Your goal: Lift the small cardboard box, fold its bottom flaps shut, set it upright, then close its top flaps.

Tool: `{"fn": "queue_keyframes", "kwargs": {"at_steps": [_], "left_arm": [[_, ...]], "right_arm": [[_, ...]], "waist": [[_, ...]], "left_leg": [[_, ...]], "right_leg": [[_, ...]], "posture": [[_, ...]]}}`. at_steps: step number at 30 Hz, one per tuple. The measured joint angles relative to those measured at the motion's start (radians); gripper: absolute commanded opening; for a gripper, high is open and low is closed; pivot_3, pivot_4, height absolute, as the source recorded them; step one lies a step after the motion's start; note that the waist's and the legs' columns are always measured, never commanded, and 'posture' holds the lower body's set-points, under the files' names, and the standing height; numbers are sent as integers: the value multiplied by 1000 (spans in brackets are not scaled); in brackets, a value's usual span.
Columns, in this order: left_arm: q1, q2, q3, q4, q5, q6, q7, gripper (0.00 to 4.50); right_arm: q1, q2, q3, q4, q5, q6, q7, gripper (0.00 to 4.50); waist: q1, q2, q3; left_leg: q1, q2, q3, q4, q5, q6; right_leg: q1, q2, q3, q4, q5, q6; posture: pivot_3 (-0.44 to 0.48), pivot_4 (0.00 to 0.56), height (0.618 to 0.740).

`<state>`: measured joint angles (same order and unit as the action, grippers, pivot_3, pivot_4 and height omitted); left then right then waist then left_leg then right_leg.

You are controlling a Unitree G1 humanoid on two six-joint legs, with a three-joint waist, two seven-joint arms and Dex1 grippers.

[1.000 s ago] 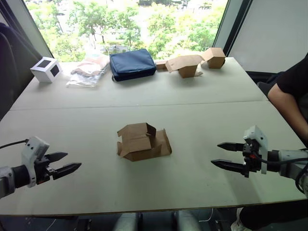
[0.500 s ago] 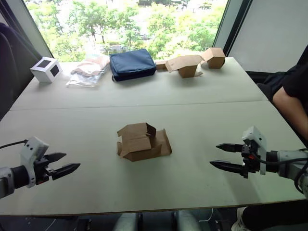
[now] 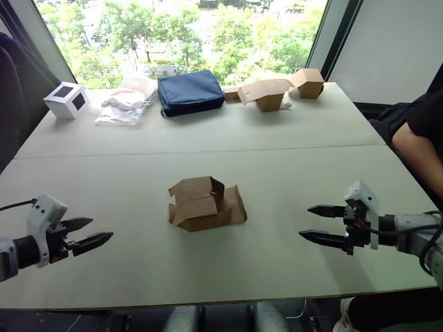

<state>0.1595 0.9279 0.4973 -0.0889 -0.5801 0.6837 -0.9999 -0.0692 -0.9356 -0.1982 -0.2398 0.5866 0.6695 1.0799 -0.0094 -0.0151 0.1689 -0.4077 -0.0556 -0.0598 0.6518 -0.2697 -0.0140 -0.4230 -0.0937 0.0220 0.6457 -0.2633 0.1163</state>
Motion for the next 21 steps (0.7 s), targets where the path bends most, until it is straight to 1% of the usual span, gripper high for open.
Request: {"fn": "queue_keyframes", "kwargs": {"at_steps": [3, 5, 8, 10, 11, 12, 14, 17, 21], "left_arm": [[-12, 4, 11, 17, -46, 66, -17, 4500], [-45, 14, 14, 59, -128, 185, -59, 4500], [-120, 16, 14, 102, -263, 352, -122, 4500], [-187, 12, -4, 124, -319, 432, -139, 4500], [-255, -14, -17, 155, -341, 480, -121, 4500], [-324, -60, -21, 195, -357, 522, -88, 4500], [-406, -128, -48, 256, -383, 592, -31, 4500], [-423, -173, -91, 284, -390, 661, 5, 4500], [-478, -233, -139, 310, -390, 684, 22, 4500]], "right_arm": [[-10, 0, 2, -1, -15, -11, -4, 4475], [2, 0, 6, -44, -13, -3, -13, 4475], [-14, 17, 19, -158, 33, 44, -41, 4475], [-45, 41, 28, -236, 76, 83, -80, 4475], [-66, 67, 36, -280, 98, 104, -114, 4475], [-88, 96, 52, -323, 118, 124, -148, 4475], [-110, 134, 86, -398, 158, 156, -200, 4475], [-112, 147, 96, -454, 188, 201, -271, 4475], [-99, 170, 113, -505, 207, 220, -338, 4475]], "waist": [[-1, 0, 0], [0, 0, 0], [-2, 0, 0], [-1, 0, 0], [0, 0, 0], [6, 2, -1], [7, 1, -1], [-2, -1, -2], [-1, -2, -2]], "left_leg": [[0, 0, 0, 0, 0, 0], [0, 0, 0, 0, 0, 0], [0, 0, 0, 1, 0, 0], [0, 0, -1, 2, 0, 0], [0, 0, -1, 2, 0, 0], [0, -1, -1, 3, 0, 0], [0, -1, -1, 4, 0, 0], [-1, -1, 0, 8, -1, 2], [-1, -1, 0, 9, -1, 2]], "right_leg": [[0, 0, 0, 0, 0, 0], [0, 0, -1, 1, 0, 0], [0, 1, -1, 2, 0, 0], [0, 1, -1, 2, 0, 0], [0, 1, -1, 3, 0, 0], [1, 1, -3, 4, 0, 0], [0, 2, -3, 4, 0, 1], [0, 2, -1, 4, 0, 1], [1, 1, 0, 5, 0, 1]], "posture": [[0, 150, 740], [0, 150, 740], [0, 150, 740], [0, 150, 740], [0, 150, 740], [0, 150, 740], [0, 150, 740], [0, 150, 740], [0, 150, 740]]}}
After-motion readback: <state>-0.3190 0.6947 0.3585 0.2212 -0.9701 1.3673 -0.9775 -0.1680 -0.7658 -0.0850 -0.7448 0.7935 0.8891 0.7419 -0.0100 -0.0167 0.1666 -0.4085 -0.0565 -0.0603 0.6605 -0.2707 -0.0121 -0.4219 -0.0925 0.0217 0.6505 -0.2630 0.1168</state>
